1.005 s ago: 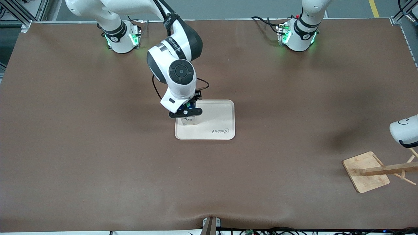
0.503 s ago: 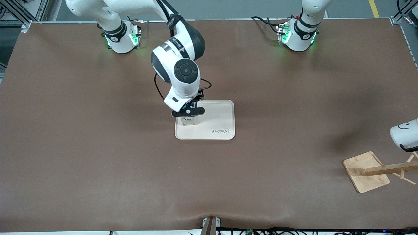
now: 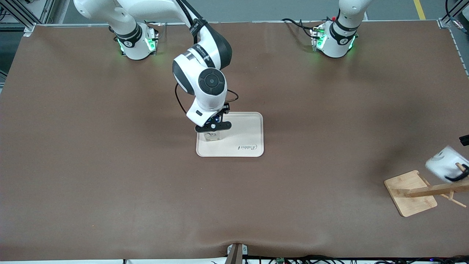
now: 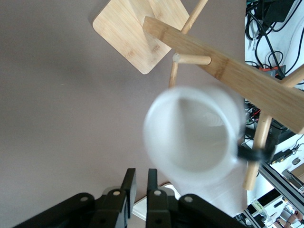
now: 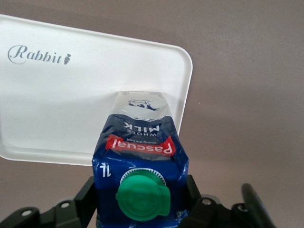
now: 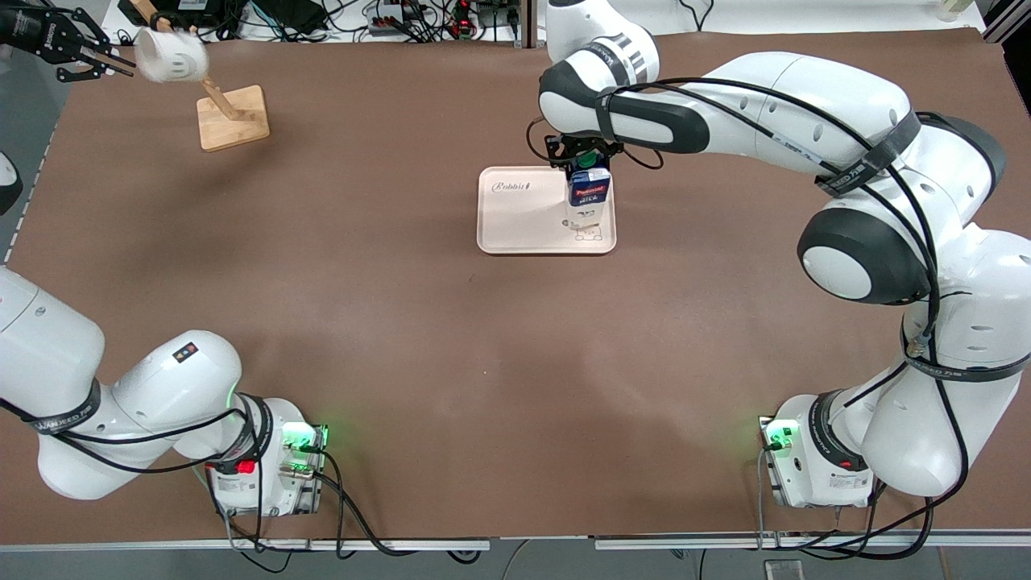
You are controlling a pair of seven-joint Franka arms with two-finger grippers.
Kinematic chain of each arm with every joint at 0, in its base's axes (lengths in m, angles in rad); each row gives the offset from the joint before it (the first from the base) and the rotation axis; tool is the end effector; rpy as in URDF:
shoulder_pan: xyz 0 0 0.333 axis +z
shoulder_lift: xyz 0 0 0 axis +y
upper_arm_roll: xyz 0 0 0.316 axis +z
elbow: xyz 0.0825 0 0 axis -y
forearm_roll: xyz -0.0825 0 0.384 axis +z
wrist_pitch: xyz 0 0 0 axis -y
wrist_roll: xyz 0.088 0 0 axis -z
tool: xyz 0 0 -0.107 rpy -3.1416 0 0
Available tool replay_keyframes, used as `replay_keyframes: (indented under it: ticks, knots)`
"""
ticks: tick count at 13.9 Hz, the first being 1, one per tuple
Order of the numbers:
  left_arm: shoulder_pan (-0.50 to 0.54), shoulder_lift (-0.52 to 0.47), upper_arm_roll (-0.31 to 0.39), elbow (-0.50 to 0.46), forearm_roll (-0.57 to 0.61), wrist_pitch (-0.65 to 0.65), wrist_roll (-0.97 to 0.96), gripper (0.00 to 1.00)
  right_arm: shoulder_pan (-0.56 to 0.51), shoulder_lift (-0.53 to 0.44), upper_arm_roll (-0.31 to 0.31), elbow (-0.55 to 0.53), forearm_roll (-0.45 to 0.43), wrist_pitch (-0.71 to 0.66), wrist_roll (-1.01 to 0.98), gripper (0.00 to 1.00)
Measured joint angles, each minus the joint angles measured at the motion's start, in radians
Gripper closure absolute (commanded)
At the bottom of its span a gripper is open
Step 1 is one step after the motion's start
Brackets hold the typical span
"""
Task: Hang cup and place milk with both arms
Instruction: 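Hang the mug on the stand peg while the right gripper carries milk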
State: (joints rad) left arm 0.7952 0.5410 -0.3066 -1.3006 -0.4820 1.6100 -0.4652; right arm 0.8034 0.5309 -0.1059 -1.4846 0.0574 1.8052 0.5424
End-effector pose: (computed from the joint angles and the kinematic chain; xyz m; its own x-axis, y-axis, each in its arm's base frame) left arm 0.6089 0.3212 0.4457 0.5329 0.7154 -0.4519 0.8339 -0.3535 0.4237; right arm 0.5088 0.4467 0.3515 0.9755 0.1327 -0.1753 0.1529 -0.9824 0.1076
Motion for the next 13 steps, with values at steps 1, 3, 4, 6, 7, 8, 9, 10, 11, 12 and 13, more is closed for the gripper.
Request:
replay_keyframes:
  ticks: [1, 3, 4, 6, 7, 8, 9, 10, 11, 12, 13]
  knots:
    - [-0.001, 0.0, -0.001, 0.002, 0.0, 0.0, 0.0, 0.0, 0.0, -0.001, -0.001, 0.002, 0.0, 0.0, 0.0, 1.0]
    - [-0.005, 0.0, -0.004, 0.005, 0.0, 0.001, 0.004, 0.0, -0.006, -0.01, -0.008, 0.023, 0.001, -0.021, 0.0, 1.0]
    - [-0.006, 0.0, -0.008, 0.007, 0.0, 0.001, 0.004, 0.0, -0.019, -0.025, -0.011, 0.047, 0.01, -0.069, 0.0, 1.0]
    - [-0.006, -0.003, -0.03, 0.019, 0.0, 0.0, 0.005, 0.0, -0.067, -0.07, -0.015, 0.125, 0.052, -0.22, 0.0, 1.0]
    - [-0.011, -0.013, -0.045, 0.025, 0.016, 0.0, 0.008, 0.0, -0.094, -0.091, -0.018, 0.164, 0.06, -0.294, 0.0, 1.0]
    - [-0.027, -0.029, -0.06, 0.029, 0.062, -0.002, 0.009, 0.0, -0.125, -0.112, -0.02, 0.191, 0.061, -0.352, -0.005, 1.0]
    - [-0.054, -0.051, -0.074, 0.033, 0.118, -0.003, 0.009, 0.0, -0.164, -0.129, -0.022, 0.203, 0.06, -0.38, -0.021, 0.99]
    - [-0.085, -0.076, -0.091, 0.035, 0.175, -0.003, 0.008, 0.0, -0.212, -0.14, -0.024, 0.205, 0.06, -0.391, -0.048, 0.98]
    - [-0.121, -0.103, -0.108, 0.035, 0.233, -0.007, 0.005, 0.0, -0.27, -0.142, -0.026, 0.204, 0.06, -0.398, -0.083, 0.97]
    - [-0.159, -0.127, -0.12, 0.035, 0.293, -0.021, -0.001, 0.0, -0.336, -0.14, -0.028, 0.202, 0.059, -0.402, -0.132, 0.97]
    - [-0.195, -0.148, -0.131, 0.035, 0.351, -0.049, -0.004, 0.0, -0.405, -0.136, -0.029, 0.199, 0.055, -0.402, -0.189, 0.97]
